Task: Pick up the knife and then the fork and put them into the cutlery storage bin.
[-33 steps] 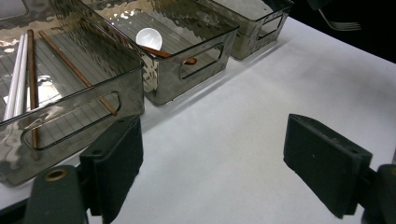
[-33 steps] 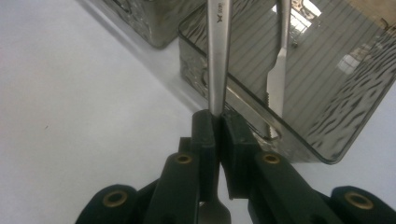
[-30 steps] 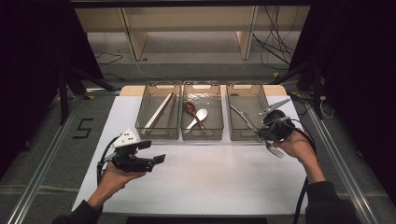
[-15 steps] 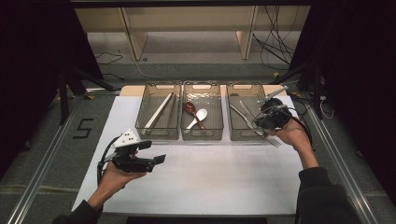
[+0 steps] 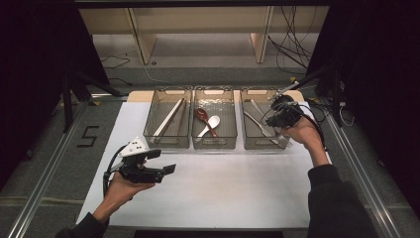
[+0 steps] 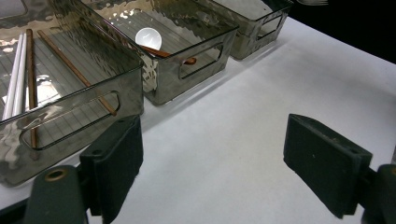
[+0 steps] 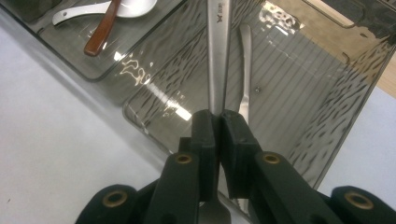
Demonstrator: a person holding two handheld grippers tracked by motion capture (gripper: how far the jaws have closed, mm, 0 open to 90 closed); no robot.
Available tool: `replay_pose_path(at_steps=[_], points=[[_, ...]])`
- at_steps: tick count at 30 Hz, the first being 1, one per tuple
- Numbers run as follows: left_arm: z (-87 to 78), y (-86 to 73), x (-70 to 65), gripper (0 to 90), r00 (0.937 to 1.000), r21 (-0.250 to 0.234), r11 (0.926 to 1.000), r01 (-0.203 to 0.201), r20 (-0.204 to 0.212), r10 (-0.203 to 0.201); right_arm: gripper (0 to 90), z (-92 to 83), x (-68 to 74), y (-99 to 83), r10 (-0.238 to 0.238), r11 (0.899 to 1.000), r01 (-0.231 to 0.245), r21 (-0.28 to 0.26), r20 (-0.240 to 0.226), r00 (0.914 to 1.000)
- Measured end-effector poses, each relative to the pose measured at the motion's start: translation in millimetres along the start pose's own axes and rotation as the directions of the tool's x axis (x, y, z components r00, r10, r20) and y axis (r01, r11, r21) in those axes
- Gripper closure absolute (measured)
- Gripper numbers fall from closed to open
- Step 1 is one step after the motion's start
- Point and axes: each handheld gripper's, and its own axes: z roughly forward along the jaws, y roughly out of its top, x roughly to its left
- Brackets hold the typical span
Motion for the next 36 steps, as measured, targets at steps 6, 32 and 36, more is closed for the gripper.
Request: replay_pose_path(at_steps=[6, 32, 36], points=[[0.0, 0.0, 0.0, 19.2, 1.0000, 0.000, 1.0000, 0.000, -0.001, 0.000, 84.8, 5.1, -1.3, 8.7, 0.009, 1.000, -0.009, 0.006, 0.004, 1.0000], [-0.4, 0.0, 0.0, 19.3, 1.0000, -0.003, 1.0000, 0.001, 0.001, -0.001, 84.8, 30.9, -17.1, 29.2, 0.078, 0.996, -0.078, 0.053, 0.016, 0.9969], [-0.5, 0.0, 0.3, 19.3, 1.0000, -0.001, 1.0000, 0.000, 0.001, 0.000, 84.8, 32.6, -18.7, 32.4, 0.081, 0.994, -0.082, 0.065, 0.020, 0.9965]])
